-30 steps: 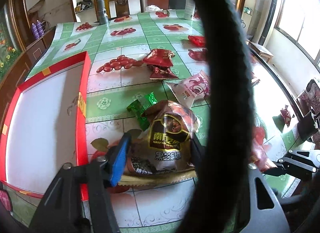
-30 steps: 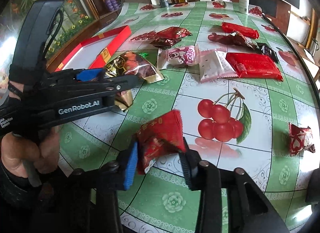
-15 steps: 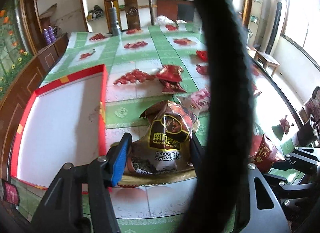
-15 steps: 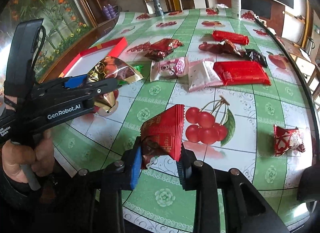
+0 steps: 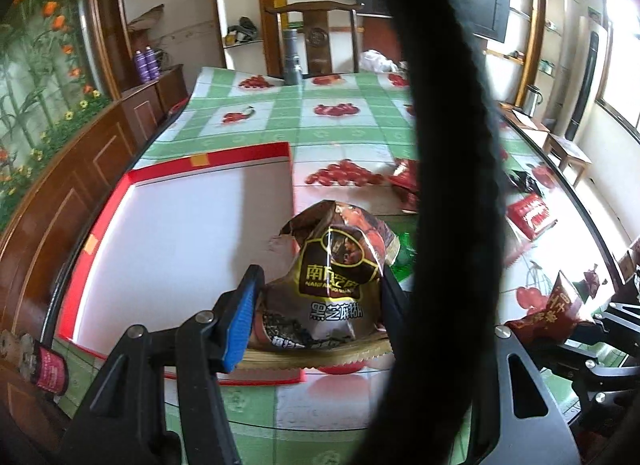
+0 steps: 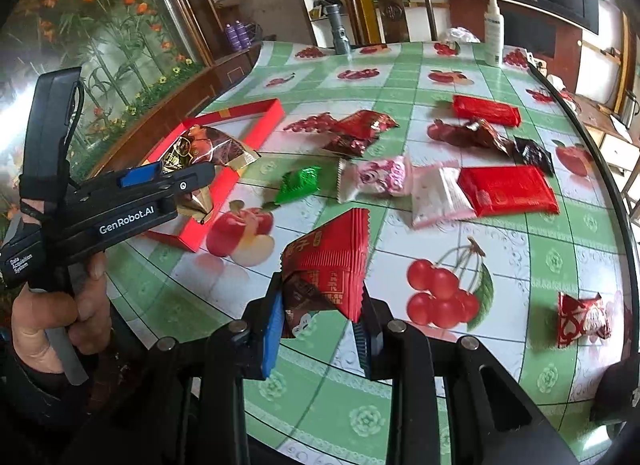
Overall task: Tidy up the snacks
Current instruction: 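Carry the brown bag and red packet over the white tray with both grippers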
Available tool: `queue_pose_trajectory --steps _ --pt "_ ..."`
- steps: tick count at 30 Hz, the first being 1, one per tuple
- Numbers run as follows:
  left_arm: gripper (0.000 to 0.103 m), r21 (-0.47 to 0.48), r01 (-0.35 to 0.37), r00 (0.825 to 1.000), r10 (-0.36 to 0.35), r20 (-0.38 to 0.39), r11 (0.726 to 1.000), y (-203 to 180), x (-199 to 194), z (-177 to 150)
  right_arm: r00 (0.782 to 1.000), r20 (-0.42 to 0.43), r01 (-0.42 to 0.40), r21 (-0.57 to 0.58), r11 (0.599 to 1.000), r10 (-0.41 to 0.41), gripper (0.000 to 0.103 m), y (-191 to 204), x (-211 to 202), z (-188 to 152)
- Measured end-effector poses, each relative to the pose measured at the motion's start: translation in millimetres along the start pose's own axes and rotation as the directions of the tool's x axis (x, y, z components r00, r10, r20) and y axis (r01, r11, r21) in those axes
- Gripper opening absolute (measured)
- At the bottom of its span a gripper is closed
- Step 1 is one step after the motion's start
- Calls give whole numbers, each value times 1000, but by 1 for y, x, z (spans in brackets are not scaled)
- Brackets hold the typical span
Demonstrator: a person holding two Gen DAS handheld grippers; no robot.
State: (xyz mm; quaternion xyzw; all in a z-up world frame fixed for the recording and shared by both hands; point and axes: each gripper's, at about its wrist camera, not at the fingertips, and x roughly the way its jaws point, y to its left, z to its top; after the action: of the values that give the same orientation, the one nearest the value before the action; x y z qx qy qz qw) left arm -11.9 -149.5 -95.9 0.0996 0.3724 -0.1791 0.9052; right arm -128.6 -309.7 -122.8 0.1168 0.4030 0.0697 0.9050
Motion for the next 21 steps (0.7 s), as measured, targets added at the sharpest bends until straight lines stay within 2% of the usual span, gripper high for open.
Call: queue_pose_trajectory --steps 21 --pt "58 -104 -115 992 119 33 988 57 -12 1 996 36 -83 -109 991 87 30 58 13 34"
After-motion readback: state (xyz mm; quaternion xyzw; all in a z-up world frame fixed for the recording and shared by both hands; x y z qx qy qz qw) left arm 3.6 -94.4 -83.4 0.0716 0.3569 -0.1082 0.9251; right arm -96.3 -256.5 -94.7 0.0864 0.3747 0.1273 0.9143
